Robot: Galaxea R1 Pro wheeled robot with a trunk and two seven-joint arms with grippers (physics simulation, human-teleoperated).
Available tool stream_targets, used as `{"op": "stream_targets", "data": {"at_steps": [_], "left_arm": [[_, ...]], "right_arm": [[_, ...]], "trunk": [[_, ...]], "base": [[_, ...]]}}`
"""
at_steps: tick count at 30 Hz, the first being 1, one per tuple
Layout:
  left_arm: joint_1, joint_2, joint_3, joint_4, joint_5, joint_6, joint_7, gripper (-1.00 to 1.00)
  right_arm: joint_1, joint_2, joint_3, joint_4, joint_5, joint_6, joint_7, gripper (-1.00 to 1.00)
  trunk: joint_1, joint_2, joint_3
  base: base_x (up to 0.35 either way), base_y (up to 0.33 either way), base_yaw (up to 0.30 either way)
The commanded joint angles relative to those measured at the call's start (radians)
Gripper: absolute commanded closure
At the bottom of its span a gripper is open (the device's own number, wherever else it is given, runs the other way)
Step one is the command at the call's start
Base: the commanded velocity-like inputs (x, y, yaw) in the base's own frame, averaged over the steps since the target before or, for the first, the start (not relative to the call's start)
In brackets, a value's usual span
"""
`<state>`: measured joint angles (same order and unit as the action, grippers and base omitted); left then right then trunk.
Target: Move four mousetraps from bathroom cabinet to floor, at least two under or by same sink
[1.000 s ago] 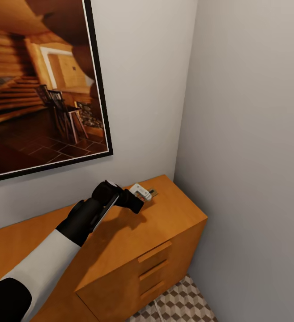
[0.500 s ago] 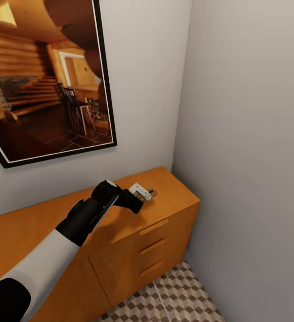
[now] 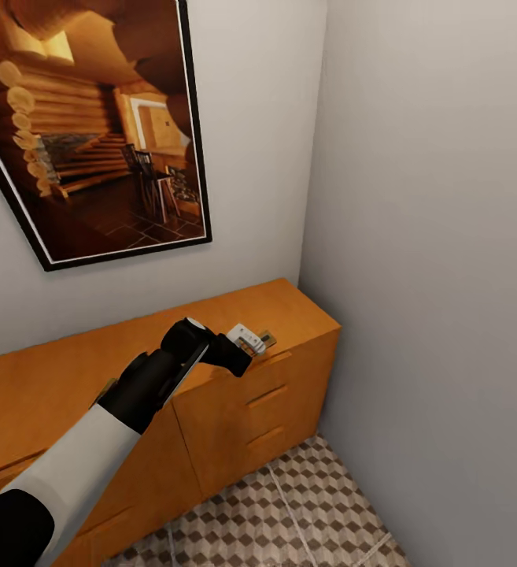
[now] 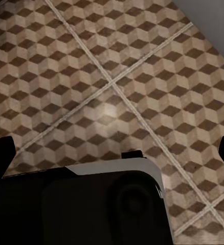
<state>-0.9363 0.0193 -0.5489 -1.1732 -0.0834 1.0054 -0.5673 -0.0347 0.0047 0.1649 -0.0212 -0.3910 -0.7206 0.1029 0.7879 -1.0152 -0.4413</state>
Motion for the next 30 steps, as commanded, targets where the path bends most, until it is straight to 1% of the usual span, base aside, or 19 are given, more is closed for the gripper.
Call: {"op": "stream_targets", "data": {"at_steps": [1, 14, 22, 26, 28, 29, 30], "left_arm": [[-0.001, 0.001, -0.002, -0.001, -0.012, 0.001, -0.008, 1.00], [-0.001, 0.006, -0.003, 0.019, -0.010, 0.000, -0.008, 1.00], [-0.001, 0.006, -0.005, 0.055, -0.010, -0.002, -0.008, 1.00], [0.000, 0.003, -0.008, 0.086, -0.010, -0.002, -0.009, 1.00], [0.000, 0.001, -0.020, 0.112, -0.010, -0.002, -0.009, 1.00], [0.001, 0.000, -0.038, 0.133, -0.010, -0.003, -0.010, 1.00], [0.001, -0.001, -0.065, 0.156, -0.009, -0.004, -0.012, 1.00]], "right_arm": [[-0.001, 0.000, 0.004, 0.001, -0.011, -0.003, 0.008, -1.00], [-0.001, 0.000, 0.004, 0.001, -0.011, -0.003, 0.008, -1.00], [-0.001, 0.000, 0.004, 0.001, -0.011, -0.003, 0.008, -1.00], [-0.001, 0.000, 0.004, 0.001, -0.011, -0.002, 0.008, -1.00], [-0.001, 0.000, 0.004, 0.001, -0.011, -0.003, 0.008, -1.00], [-0.001, 0.000, 0.004, 0.001, -0.011, -0.003, 0.008, -1.00], [-0.001, 0.000, 0.004, 0.001, -0.011, -0.003, 0.008, -1.00]], "trunk": [[-0.001, -0.001, -0.001], [-0.001, -0.001, -0.001], [-0.001, -0.001, -0.001], [-0.001, -0.001, -0.001], [-0.001, -0.001, -0.001], [-0.001, -0.001, -0.001], [-0.001, -0.001, -0.001]], "base": [[-0.335, 0.000, 0.000], [-0.335, 0.000, 0.000], [-0.336, 0.000, 0.000], [-0.333, 0.000, 0.000], [-0.272, 0.000, 0.000], [-0.191, 0.000, 0.000], [-0.126, 0.000, 0.000]]}}
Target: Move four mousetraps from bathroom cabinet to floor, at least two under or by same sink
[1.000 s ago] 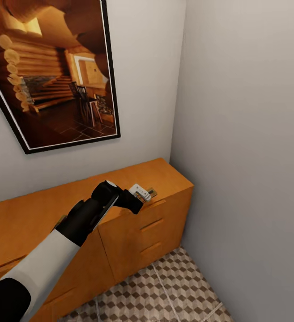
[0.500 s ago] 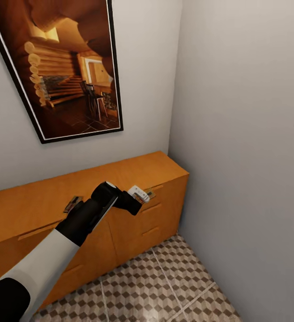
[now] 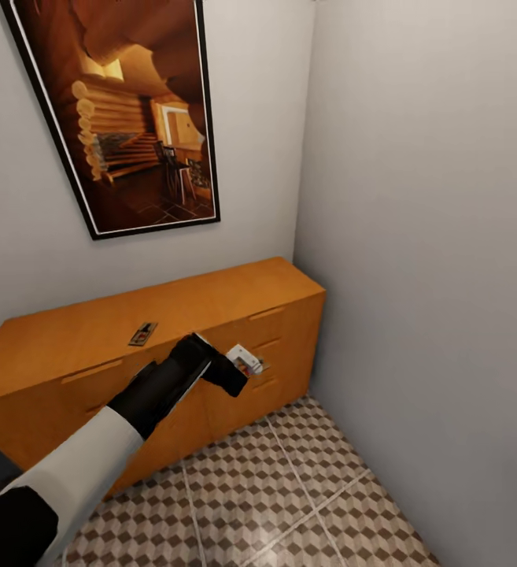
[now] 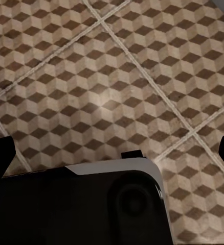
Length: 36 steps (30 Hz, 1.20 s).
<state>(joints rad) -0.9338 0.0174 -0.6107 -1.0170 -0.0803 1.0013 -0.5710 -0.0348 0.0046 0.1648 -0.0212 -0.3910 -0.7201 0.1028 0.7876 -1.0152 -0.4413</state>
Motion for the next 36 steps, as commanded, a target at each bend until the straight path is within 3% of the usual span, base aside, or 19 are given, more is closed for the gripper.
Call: {"op": "stream_targets", "data": {"at_steps": [1, 3, 4, 7, 9, 12, 15, 16, 19, 21, 24, 27, 29, 30, 31, 33, 34, 35, 36], "left_arm": [[-0.001, 0.000, -0.020, 0.012, -0.012, 0.000, -0.008, 1.00], [0.001, -0.005, -0.086, 0.048, -0.012, -0.001, -0.009, 1.00], [0.006, -0.011, -0.137, 0.074, -0.011, -0.003, -0.010, 1.00], [0.021, -0.020, -0.226, 0.130, -0.009, -0.017, -0.010, 1.00], [0.039, -0.030, -0.266, 0.180, -0.008, -0.056, -0.010, 1.00], [0.075, -0.052, -0.293, 0.258, -0.007, -0.151, -0.009, 1.00], [0.116, -0.074, -0.305, 0.379, -0.006, -0.280, -0.008, 1.00], [0.133, -0.083, -0.308, 0.458, -0.005, -0.349, -0.008, 1.00], [0.159, -0.092, -0.310, 0.563, 0.001, -0.455, -0.007, 1.00], [0.196, -0.097, -0.310, 0.658, 0.010, -0.583, -0.001, 1.00], [0.238, -0.098, -0.309, 0.747, 0.030, -0.711, 0.032, 1.00], [0.289, -0.097, -0.308, 0.860, 0.093, -0.845, 0.119, 1.00], [0.310, -0.096, -0.307, 0.900, 0.135, -0.887, 0.161, 1.00], [0.331, -0.094, -0.307, 0.932, 0.184, -0.921, 0.200, 1.00], [0.341, -0.092, -0.307, 0.944, 0.210, -0.937, 0.219, 1.00], [0.385, -0.079, -0.306, 0.976, 0.323, -1.002, 0.276, 1.00], [0.410, -0.069, -0.306, 0.987, 0.379, -1.052, 0.297, 1.00], [0.422, -0.063, -0.306, 0.994, 0.405, -1.085, 0.306, 1.00], [0.446, -0.052, -0.305, 1.013, 0.453, -1.167, 0.324, 1.00]], "right_arm": [[-0.001, 0.000, 0.004, 0.001, -0.011, -0.004, 0.008, -1.00], [-0.001, -0.001, 0.004, 0.001, -0.011, -0.003, 0.008, -1.00], [-0.001, -0.001, 0.004, 0.001, -0.011, -0.003, 0.008, -1.00], [-0.001, -0.001, 0.003, 0.001, -0.011, -0.003, 0.008, -1.00], [-0.001, -0.001, 0.003, 0.001, -0.011, -0.003, 0.008, -1.00], [-0.001, -0.001, 0.003, 0.001, -0.011, -0.003, 0.008, -1.00], [-0.001, -0.001, 0.003, 0.001, -0.011, -0.004, 0.008, -1.00], [-0.001, -0.001, 0.003, 0.001, -0.011, -0.004, 0.008, -1.00], [-0.001, -0.002, 0.003, 0.001, -0.011, -0.004, 0.007, -1.00], [0.000, -0.004, 0.002, 0.000, -0.012, -0.004, 0.007, -1.00], [0.000, -0.006, 0.000, -0.001, -0.013, -0.005, 0.006, -1.00], [0.000, -0.008, -0.001, -0.003, -0.014, -0.009, 0.006, -1.00], [-0.001, -0.010, -0.002, -0.004, -0.015, -0.010, 0.006, -1.00], [-0.001, -0.013, -0.002, -0.006, -0.015, -0.011, 0.006, -1.00], [-0.001, -0.014, -0.003, -0.008, -0.015, -0.011, 0.006, -1.00], [-0.001, -0.022, -0.003, -0.025, -0.015, -0.013, 0.006, -1.00], [-0.001, -0.026, -0.002, -0.035, -0.015, -0.013, 0.006, -1.00], [-0.001, -0.028, -0.002, -0.041, -0.015, -0.014, 0.006, -1.00], [-0.001, -0.031, -0.002, -0.054, -0.014, -0.014, 0.006, -1.00]], "trunk": [[0.000, -0.001, -0.001], [0.000, -0.001, -0.001], [0.000, -0.001, -0.001], [0.000, -0.001, -0.001], [0.000, -0.001, -0.001], [0.000, -0.001, -0.001], [0.000, -0.001, -0.001], [0.000, -0.001, -0.001], [0.000, -0.001, -0.001], [0.000, -0.001, -0.001], [0.000, -0.001, -0.001], [0.000, -0.001, -0.001], [0.000, -0.001, -0.001], [0.000, -0.001, -0.001], [0.000, -0.001, -0.001], [0.000, -0.001, -0.001], [0.000, -0.001, -0.001], [0.000, -0.001, -0.001], [0.000, -0.001, -0.001]], "base": [[-0.101, 0.000, 0.000], [-0.058, 0.000, 0.000], [-0.033, 0.000, 0.000], [-0.020, 0.000, 0.000], [-0.009, 0.000, 0.000], [-0.004, 0.000, 0.000], [-0.001, 0.000, 0.000], [0.000, 0.000, 0.000], [0.000, 0.000, 0.000], [0.000, 0.000, 0.000], [0.000, 0.000, 0.000], [0.000, 0.000, 0.000], [0.000, 0.000, 0.000], [0.000, 0.000, 0.000], [0.000, 0.000, 0.000], [0.000, 0.000, 0.000], [0.000, 0.000, 0.000], [0.000, 0.000, 0.000], [0.000, 0.000, 0.000]]}}
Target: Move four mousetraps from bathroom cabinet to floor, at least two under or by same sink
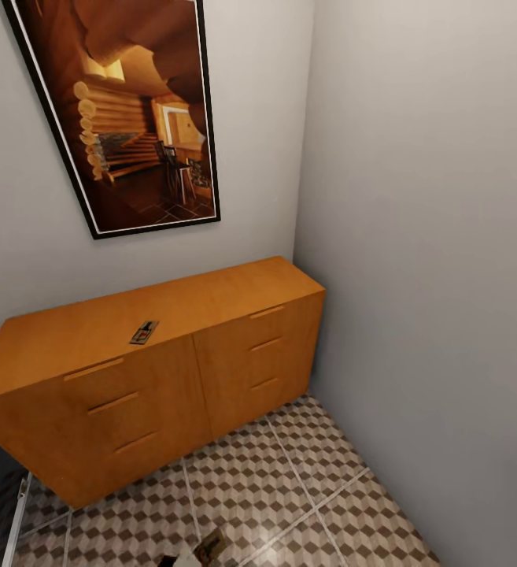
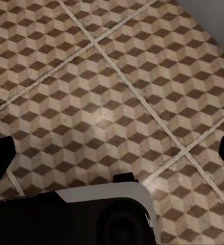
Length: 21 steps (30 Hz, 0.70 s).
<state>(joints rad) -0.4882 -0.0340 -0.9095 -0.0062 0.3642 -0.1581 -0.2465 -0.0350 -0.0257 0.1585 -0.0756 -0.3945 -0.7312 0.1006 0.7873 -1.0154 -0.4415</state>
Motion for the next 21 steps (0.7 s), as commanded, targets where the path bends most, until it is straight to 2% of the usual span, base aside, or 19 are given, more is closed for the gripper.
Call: {"op": "stream_targets", "data": {"at_steps": [1, 2, 3, 5, 6, 7, 9, 13, 18, 20, 21], "left_arm": [[0.021, 0.010, -0.007, 0.031, 0.053, -0.107, 0.018, 1.00], [0.039, 0.022, -0.006, 0.052, 0.093, -0.212, 0.040, 1.00], [0.049, 0.028, -0.006, 0.058, 0.111, -0.261, 0.052, 1.00], [0.088, 0.053, -0.006, 0.073, 0.177, -0.418, 0.115, 1.00], [0.103, 0.062, -0.006, 0.076, 0.207, -0.469, 0.151, 1.00], [0.109, 0.066, -0.006, 0.078, 0.221, -0.488, 0.170, 1.00], [0.127, 0.077, -0.006, 0.081, 0.276, -0.537, 0.230, 1.00], [0.144, 0.082, -0.006, 0.082, 0.330, -0.583, 0.262, 1.00], [0.159, 0.084, -0.006, 0.083, 0.396, -0.650, 0.277, 1.00], [0.167, 0.083, -0.006, 0.083, 0.425, -0.660, 0.279, 1.00], [0.168, 0.082, -0.006, 0.083, 0.430, -0.660, 0.279, 1.00]], "right_arm": [[0.000, -0.005, 0.004, -0.015, -0.010, -0.003, 0.008, -1.00], [-0.001, -0.010, 0.004, -0.035, -0.010, -0.002, 0.008, -1.00], [-0.001, -0.012, 0.004, -0.046, -0.010, -0.002, 0.008, -1.00], [-0.001, -0.020, 0.004, -0.098, -0.008, 0.001, 0.007, -1.00], [0.000, -0.024, 0.004, -0.124, -0.006, 0.003, 0.006, -1.00], [0.000, -0.027, 0.004, -0.136, -0.005, 0.004, 0.005, -1.00], [-0.001, -0.044, 0.004, -0.181, 0.004, 0.013, 0.000, -1.00], [-0.001, -0.063, 0.004, -0.228, 0.026, 0.058, -0.004, -1.00], [-0.003, -0.077, 0.004, -0.312, 0.100, 0.197, -0.020, -1.00], [-0.003, -0.080, 0.004, -0.347, 0.158, 0.239, -0.049, -1.00], [-0.003, -0.080, 0.003, -0.352, 0.174, 0.245, -0.058, -1.00]], "trunk": [[0.000, -0.001, -0.001], [0.000, -0.001, -0.001], [0.000, -0.001, -0.001], [0.000, -0.001, -0.001], [0.000, -0.001, -0.001], [0.000, -0.001, -0.001], [0.000, -0.001, -0.001], [0.000, -0.001, -0.001], [0.000, -0.001, -0.001], [0.000, -0.001, -0.001], [0.000, -0.001, -0.001]], "base": [[0.000, 0.000, 0.000], [0.000, 0.000, 0.000], [0.000, 0.000, 0.000], [0.000, 0.000, 0.000], [0.000, 0.000, 0.000], [0.000, 0.000, 0.000], [0.000, 0.000, 0.000], [0.000, 0.000, 0.000], [0.000, 0.000, 0.000], [0.000, 0.000, 0.000], [0.000, 0.000, 0.000]]}}
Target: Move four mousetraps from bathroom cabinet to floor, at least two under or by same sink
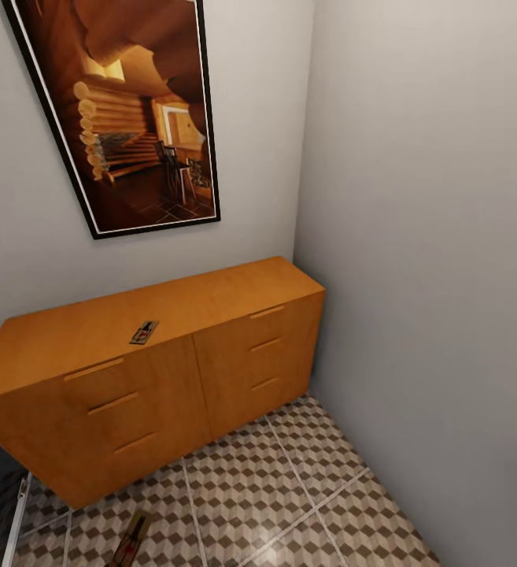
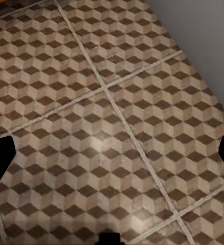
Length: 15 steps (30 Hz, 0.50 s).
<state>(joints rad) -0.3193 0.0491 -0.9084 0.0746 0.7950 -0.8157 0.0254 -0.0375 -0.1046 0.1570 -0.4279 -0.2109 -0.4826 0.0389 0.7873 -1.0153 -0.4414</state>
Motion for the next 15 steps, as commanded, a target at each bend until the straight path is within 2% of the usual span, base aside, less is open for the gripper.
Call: {"op": "stream_targets", "data": {"at_steps": [1, 6, 15], "left_arm": [[0.002, -0.001, -0.007, 0.002, 0.006, -0.003, 0.008, 1.00], [0.005, -0.002, -0.008, 0.002, 0.017, -0.003, 0.008, 1.00], [0.006, -0.003, -0.009, 0.002, 0.019, -0.003, 0.008, 1.00]], "right_arm": [[-0.001, -0.001, 0.005, -0.006, 0.018, 0.004, -0.012, -1.00], [-0.001, 0.000, 0.006, -0.010, 0.068, 0.005, -0.034, -1.00], [-0.001, 0.001, 0.007, -0.010, 0.080, -0.010, -0.040, -1.00]], "trunk": [[0.000, -0.001, -0.001], [0.000, -0.001, -0.001], [0.000, -0.001, -0.001]], "base": [[0.000, 0.000, 0.000], [0.000, 0.000, 0.000], [0.000, 0.000, 0.000]]}}
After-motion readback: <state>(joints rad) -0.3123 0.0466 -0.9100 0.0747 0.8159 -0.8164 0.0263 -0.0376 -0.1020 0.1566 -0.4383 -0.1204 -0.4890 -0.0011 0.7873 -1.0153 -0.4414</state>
